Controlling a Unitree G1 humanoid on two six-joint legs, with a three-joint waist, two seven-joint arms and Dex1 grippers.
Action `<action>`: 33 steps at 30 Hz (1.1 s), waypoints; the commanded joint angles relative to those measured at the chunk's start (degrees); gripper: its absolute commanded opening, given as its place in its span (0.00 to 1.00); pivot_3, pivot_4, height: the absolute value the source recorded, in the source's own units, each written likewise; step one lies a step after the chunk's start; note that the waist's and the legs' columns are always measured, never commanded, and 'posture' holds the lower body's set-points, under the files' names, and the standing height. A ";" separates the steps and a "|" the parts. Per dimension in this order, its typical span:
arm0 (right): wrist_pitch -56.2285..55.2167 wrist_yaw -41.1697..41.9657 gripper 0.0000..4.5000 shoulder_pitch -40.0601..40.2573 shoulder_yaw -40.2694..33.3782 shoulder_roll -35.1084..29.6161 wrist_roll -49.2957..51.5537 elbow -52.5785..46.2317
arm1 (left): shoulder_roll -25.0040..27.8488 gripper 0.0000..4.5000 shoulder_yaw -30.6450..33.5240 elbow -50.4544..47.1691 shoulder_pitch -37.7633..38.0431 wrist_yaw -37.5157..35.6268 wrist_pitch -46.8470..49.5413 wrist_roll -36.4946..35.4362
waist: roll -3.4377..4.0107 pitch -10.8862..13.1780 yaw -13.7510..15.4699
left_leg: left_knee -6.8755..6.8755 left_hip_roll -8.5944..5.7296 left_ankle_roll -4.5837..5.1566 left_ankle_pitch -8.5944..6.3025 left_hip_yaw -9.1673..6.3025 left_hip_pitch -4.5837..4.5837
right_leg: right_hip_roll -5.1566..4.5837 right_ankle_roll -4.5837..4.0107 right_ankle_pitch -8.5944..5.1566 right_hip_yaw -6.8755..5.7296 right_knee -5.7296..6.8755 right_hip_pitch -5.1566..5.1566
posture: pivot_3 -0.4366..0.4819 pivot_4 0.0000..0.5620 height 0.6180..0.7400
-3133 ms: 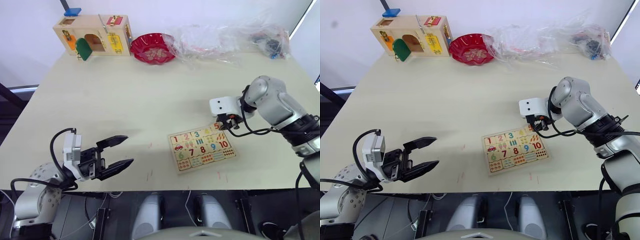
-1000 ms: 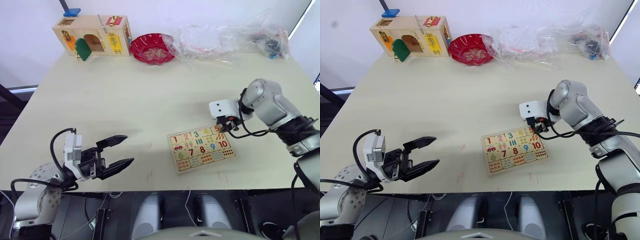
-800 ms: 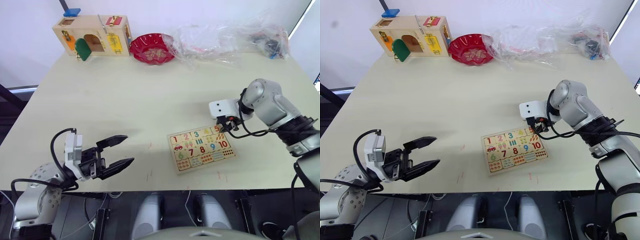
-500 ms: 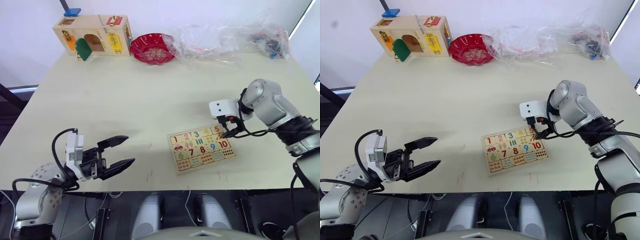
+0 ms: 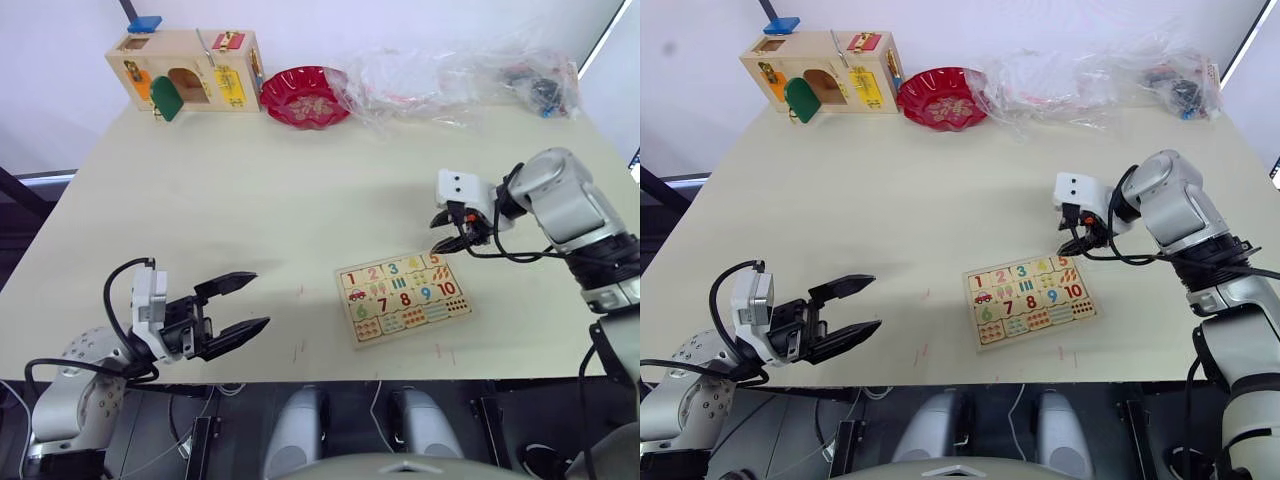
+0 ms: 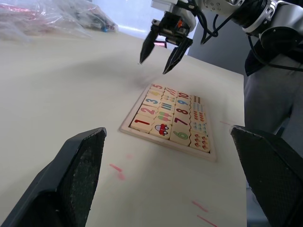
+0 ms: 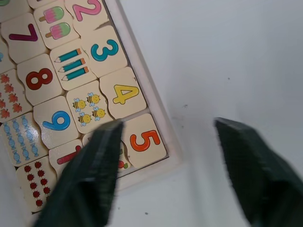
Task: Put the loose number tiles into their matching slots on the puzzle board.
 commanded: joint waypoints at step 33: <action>-8.96 -5.86 0.01 3.99 -6.46 2.12 6.79 9.61 | -0.01 1.00 0.20 -0.11 -1.41 -0.57 -2.43 0.43 | -0.01 0.01 -0.03 | 0.00 -0.01 0.00 0.00 0.03 -0.01 | 0.05 0.22 0.13 0.01 0.00 0.00 | 0.48 0.27 1.00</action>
